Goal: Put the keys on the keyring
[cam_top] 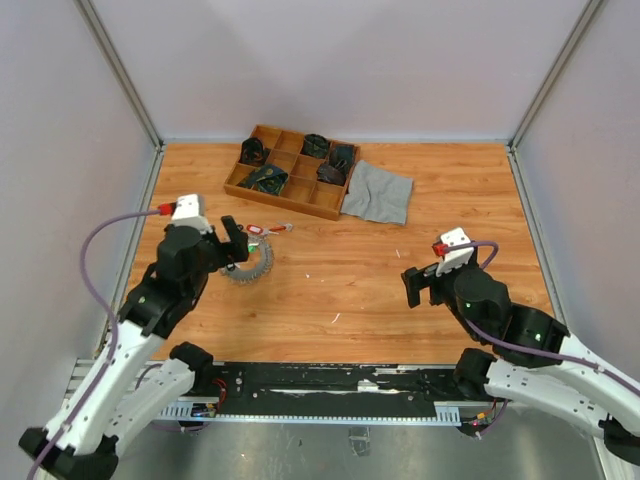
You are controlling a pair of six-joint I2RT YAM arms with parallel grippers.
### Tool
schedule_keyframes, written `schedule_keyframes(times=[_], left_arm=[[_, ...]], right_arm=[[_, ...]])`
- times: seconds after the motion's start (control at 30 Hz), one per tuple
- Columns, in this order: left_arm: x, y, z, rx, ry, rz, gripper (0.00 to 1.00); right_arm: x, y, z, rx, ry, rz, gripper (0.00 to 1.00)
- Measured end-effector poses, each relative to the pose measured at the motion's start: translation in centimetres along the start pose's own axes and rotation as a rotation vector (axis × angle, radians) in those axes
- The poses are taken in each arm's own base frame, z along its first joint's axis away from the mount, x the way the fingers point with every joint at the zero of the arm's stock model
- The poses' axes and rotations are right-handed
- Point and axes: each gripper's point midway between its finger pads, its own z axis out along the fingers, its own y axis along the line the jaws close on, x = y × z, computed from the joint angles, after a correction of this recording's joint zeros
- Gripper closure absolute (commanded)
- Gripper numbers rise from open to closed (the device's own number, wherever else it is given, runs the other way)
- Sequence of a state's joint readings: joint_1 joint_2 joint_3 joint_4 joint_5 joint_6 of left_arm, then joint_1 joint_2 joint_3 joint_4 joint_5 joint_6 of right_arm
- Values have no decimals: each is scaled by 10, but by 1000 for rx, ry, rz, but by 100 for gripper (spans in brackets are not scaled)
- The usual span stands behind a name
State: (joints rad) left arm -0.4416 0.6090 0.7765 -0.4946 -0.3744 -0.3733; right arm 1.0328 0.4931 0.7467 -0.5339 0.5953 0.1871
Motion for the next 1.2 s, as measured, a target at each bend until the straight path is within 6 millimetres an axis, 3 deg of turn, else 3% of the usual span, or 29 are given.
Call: schedule_keyframes(times=[0.17, 0.37, 0.57, 0.7, 0.97, 1.2], left_arm=[[56, -14, 38, 17, 235, 67, 3], [98, -25, 65, 43, 374, 84, 0], [151, -20, 94, 2, 530, 128, 0], [169, -15, 104, -21, 574, 147, 0], [202, -8, 123, -53, 649, 186, 0], [206, -12, 139, -55, 653, 204, 0]], right_arm=[[6, 16, 9, -33, 98, -38, 2], [9, 45, 15, -143, 214, -39, 2], [15, 74, 18, -285, 341, 37, 2], [24, 80, 22, -347, 424, 142, 2], [22, 91, 10, -457, 436, 247, 2], [27, 98, 5, -495, 456, 269, 2]])
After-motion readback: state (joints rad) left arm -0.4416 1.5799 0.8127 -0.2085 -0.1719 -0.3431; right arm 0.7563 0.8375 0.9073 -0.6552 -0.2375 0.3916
